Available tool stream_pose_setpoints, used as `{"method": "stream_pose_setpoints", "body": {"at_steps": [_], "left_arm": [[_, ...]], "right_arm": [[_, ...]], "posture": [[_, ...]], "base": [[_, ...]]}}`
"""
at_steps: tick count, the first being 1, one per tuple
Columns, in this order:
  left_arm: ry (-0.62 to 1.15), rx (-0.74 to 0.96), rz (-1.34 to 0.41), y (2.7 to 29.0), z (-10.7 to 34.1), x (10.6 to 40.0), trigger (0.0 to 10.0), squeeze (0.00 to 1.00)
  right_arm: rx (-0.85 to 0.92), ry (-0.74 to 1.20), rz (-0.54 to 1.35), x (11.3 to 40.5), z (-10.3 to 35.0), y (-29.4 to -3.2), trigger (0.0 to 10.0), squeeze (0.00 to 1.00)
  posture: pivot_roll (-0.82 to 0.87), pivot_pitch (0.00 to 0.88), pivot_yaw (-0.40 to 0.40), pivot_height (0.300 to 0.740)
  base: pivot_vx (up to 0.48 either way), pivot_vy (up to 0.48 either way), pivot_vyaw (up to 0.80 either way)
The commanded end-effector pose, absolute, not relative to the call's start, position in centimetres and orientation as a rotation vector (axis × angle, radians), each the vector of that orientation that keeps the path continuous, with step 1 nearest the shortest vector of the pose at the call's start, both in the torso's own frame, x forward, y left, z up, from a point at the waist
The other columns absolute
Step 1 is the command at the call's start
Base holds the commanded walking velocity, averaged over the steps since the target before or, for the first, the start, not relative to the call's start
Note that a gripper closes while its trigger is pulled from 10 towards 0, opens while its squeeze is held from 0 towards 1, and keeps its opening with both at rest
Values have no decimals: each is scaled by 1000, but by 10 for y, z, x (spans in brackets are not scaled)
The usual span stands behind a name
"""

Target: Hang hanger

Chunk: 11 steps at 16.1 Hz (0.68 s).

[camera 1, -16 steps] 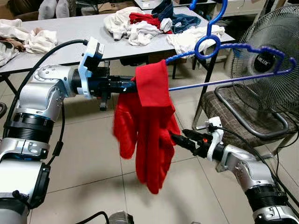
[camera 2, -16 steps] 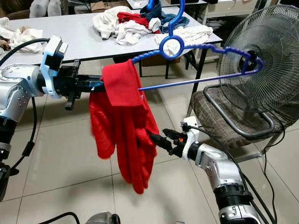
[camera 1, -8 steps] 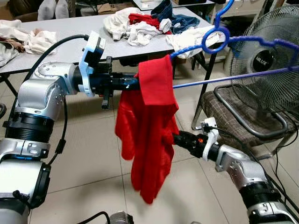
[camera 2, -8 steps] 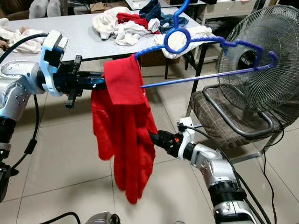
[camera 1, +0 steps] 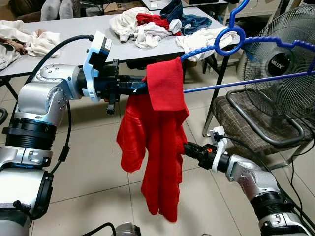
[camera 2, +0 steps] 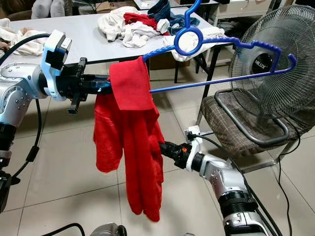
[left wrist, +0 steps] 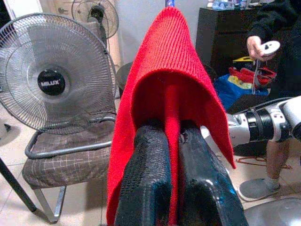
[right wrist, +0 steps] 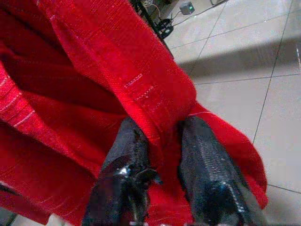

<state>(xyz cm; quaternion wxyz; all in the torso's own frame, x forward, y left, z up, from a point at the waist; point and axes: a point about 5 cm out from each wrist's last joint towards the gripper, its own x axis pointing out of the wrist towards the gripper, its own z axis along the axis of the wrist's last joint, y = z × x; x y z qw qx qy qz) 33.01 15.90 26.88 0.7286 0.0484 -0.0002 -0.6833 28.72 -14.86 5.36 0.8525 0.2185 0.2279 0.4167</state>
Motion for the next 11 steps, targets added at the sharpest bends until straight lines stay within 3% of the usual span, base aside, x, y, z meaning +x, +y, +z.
{"method": "stream_pose_setpoints", "body": {"at_steps": [1, 5, 8, 11], "left_arm": [[-73, 137, -1511, 159, 288, 329, 0, 0], [-56, 192, -1398, 167, 279, 336, 0, 0], [-17, 276, -1232, 182, 265, 346, 0, 0], [-2, 267, -1231, 189, 260, 342, 0, 0]], "right_arm": [[458, 466, 879, 288, 57, -151, 0, 0], [427, 377, 761, 295, 65, -164, 0, 0], [287, 276, 630, 294, 78, -177, 0, 0], [235, 200, 516, 289, 90, -188, 0, 0]], "posture": [[40, 0, 65, 740], [41, 0, 65, 740], [30, 0, 68, 740], [16, 0, 73, 740]], "base": [[0, 0, 0], [0, 0, 0], [0, 0, 0], [0, 0, 0]]}}
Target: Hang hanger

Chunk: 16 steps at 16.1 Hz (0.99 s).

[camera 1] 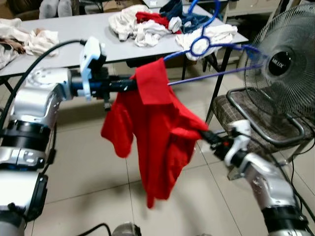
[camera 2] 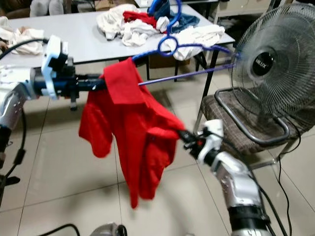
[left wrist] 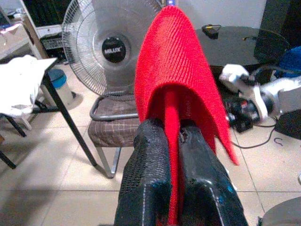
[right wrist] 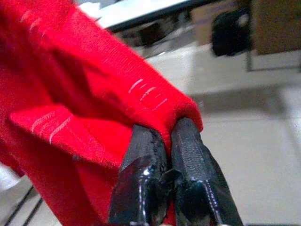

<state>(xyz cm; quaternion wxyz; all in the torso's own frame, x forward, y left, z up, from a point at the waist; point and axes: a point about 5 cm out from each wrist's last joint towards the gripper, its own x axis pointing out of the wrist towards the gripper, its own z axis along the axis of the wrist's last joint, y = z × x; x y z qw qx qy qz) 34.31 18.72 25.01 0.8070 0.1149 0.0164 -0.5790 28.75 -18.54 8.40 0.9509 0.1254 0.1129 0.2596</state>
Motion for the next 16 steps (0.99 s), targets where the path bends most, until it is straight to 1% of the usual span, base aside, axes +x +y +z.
{"method": "stream_pose_setpoints", "body": {"at_steps": [1, 2, 4, 6, 8, 9, 10, 12, 14, 16], "left_arm": [[0, 265, -1229, 192, 255, 340, 0, 0], [4, 257, -1214, 195, 248, 338, 0, 0], [5, 277, -1169, 199, 239, 339, 0, 0], [14, 291, -1165, 201, 236, 337, 0, 0], [16, 281, -1210, 204, 233, 331, 0, 0], [16, 273, -1233, 205, 232, 328, 0, 0], [17, 277, -1240, 205, 232, 327, 0, 0], [57, 283, -1266, 208, 225, 321, 0, 0], [109, 363, -1241, 213, 215, 321, 0, 0], [137, 435, -1146, 219, 211, 328, 0, 0]], "right_arm": [[237, 161, 431, 288, 96, -199, 0, 0], [230, 115, 305, 288, 103, -215, 0, 0], [233, 68, 141, 289, 110, -238, 0, 0], [220, 44, 68, 289, 114, -248, 0, 0], [219, 21, -33, 291, 120, -262, 0, 0], [233, 14, -53, 291, 124, -271, 0, 0], [235, 9, -57, 291, 126, -274, 0, 0], [269, -5, -50, 289, 135, -286, 0, 0], [254, -4, -52, 287, 140, -295, 0, 0], [253, -11, -57, 285, 146, -303, 0, 0]], "posture": [[7, 0, 76, 740], [0, 0, 78, 740], [-6, 0, 76, 740], [-5, 0, 72, 740], [-1, 0, 67, 740], [1, 0, 65, 740], [1, 0, 65, 740], [-3, 0, 69, 740], [-8, 0, 72, 740], [-9, 0, 74, 740]], "base": [[0, 0, 0], [0, 0, 0], [0, 0, 0], [0, 0, 0], [0, 0, 0], [0, 0, 0], [0, 0, 0], [0, 0, 0], [0, 0, 0], [0, 0, 0]]}}
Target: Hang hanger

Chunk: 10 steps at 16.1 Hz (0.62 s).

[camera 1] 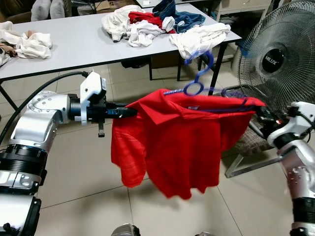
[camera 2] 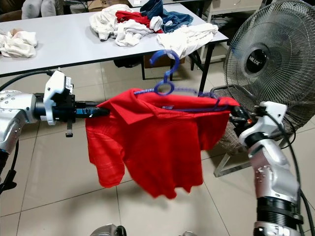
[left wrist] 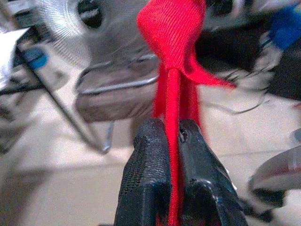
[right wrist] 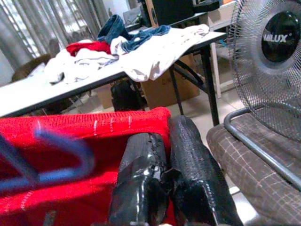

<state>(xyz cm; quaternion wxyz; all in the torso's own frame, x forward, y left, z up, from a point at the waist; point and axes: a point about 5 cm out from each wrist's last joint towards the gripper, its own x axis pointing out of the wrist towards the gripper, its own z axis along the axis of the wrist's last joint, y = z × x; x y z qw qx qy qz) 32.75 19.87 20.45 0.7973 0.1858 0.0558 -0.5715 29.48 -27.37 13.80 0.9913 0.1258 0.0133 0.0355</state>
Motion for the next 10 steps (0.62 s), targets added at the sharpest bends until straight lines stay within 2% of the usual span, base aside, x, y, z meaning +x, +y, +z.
{"method": "stream_pose_setpoints", "body": {"at_steps": [1, 4, 6, 10], "left_arm": [[154, 480, -1092, 223, 210, 332, 0, 0], [155, 590, -914, 233, 210, 341, 0, 0], [138, 616, -862, 233, 207, 342, 0, 0], [218, 699, -984, 208, 177, 329, 0, 0]], "right_arm": [[250, -15, -45, 285, 149, -305, 0, 0], [244, -15, -22, 282, 153, -307, 0, 0], [245, -21, -1, 283, 156, -303, 0, 0], [203, -21, 85, 288, 165, -286, 0, 0]], "posture": [[-9, 0, 75, 740], [-7, 0, 76, 740], [-7, 0, 77, 740], [-8, 0, 78, 740]], "base": [[0, 0, 0], [0, 0, 0], [0, 0, 0], [0, 0, 0]]}}
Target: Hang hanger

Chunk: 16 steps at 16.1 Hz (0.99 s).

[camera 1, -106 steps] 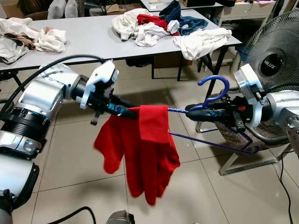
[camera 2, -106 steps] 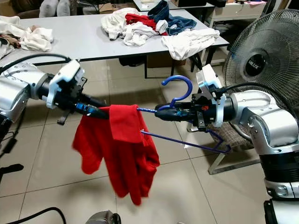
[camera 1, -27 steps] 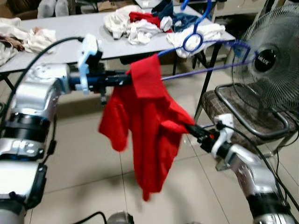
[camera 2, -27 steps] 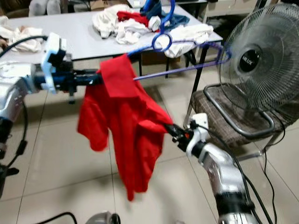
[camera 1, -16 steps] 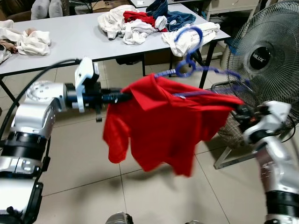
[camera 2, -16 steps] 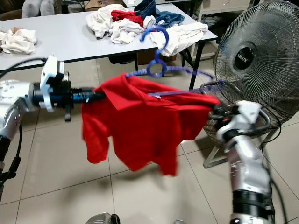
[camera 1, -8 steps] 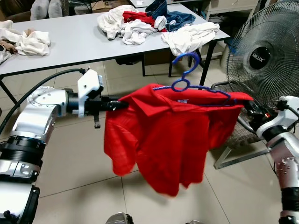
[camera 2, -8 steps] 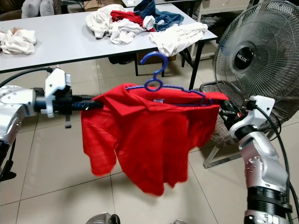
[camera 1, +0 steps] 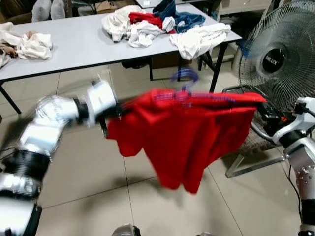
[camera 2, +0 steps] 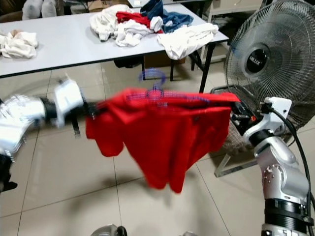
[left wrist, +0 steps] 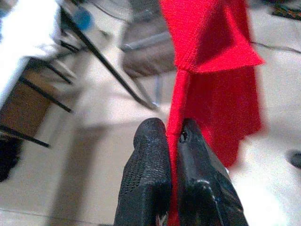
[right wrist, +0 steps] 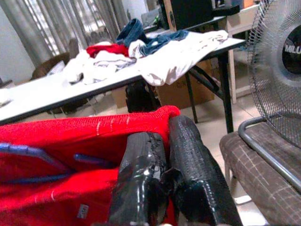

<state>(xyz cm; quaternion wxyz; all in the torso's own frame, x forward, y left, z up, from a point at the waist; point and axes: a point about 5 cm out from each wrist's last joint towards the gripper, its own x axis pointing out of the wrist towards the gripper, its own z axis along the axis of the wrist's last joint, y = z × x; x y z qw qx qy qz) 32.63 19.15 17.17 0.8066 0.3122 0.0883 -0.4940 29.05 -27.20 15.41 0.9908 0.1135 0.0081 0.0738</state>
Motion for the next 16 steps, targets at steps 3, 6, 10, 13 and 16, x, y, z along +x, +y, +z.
{"method": "stream_pose_setpoints", "body": {"at_steps": [3, 6, 10, 13, 16], "left_arm": [[287, 699, -938, 203, 166, 331, 0, 0], [297, 748, -844, 208, 171, 337, 0, 0], [359, 814, -931, 178, 163, 337, 0, 0], [409, 827, -923, 174, 154, 339, 0, 0], [329, 640, -874, 165, 160, 343, 0, 0]], "right_arm": [[178, 19, -13, 292, 166, -302, 0, 0], [-26, 122, -121, 292, 160, -318, 0, 0], [-524, 109, -222, 317, 176, -292, 0, 0], [-744, -43, -215, 327, 195, -256, 0, 0], [-630, -52, -108, 325, 183, -224, 0, 0]], "posture": [[-13, 0, 82, 740], [-11, 0, 83, 740], [-8, 0, 87, 740], [-7, 0, 88, 740], [-5, 0, 83, 740]], "base": [[0, 0, 0], [0, 0, 0], [0, 0, 0], [0, 0, 0], [0, 0, 0]]}}
